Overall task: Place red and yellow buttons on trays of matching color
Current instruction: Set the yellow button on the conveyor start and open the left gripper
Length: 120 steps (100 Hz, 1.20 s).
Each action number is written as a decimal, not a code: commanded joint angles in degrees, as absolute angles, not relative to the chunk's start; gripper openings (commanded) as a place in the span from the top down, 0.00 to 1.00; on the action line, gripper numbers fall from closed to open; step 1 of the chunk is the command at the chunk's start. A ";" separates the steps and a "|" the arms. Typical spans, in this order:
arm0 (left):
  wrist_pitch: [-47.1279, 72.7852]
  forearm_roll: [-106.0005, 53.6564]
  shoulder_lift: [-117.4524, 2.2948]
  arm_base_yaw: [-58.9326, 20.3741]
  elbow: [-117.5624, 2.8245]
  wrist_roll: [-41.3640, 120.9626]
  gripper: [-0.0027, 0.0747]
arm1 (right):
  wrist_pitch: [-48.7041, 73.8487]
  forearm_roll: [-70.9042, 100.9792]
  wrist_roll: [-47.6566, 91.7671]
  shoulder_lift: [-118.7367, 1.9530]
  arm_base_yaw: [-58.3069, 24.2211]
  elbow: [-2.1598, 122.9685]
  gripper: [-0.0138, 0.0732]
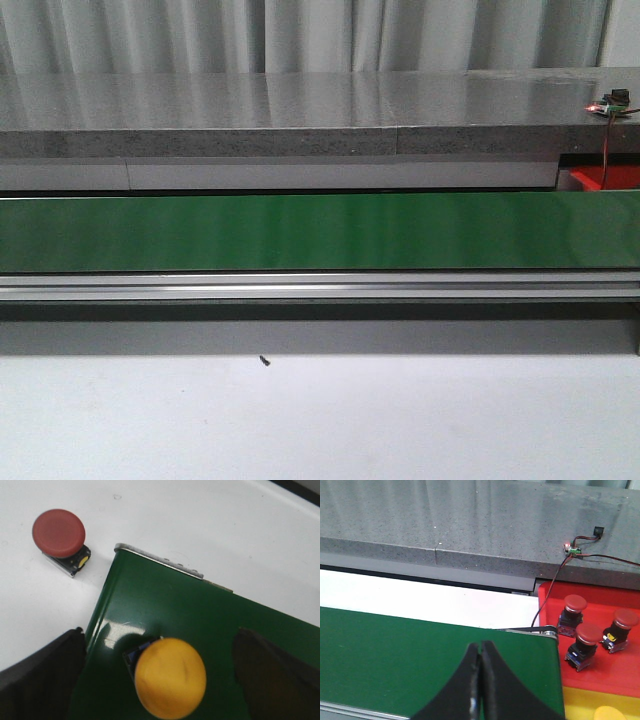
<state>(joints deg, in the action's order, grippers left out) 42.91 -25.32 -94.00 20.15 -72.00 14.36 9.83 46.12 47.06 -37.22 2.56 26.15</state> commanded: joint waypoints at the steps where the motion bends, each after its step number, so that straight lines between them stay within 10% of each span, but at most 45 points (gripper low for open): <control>1: 39.70 -27.27 -89.89 19.99 -73.70 14.53 0.21 | 6.80 46.90 47.54 -36.89 2.55 27.65 0.98; 120: 39.33 -28.42 -117.23 26.31 -92.36 3.82 0.21 | 6.80 46.90 47.54 -36.89 2.55 27.65 0.98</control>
<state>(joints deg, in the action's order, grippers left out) 41.13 -26.35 -119.33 26.25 -90.00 4.52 9.83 46.12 47.06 -37.22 2.56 26.15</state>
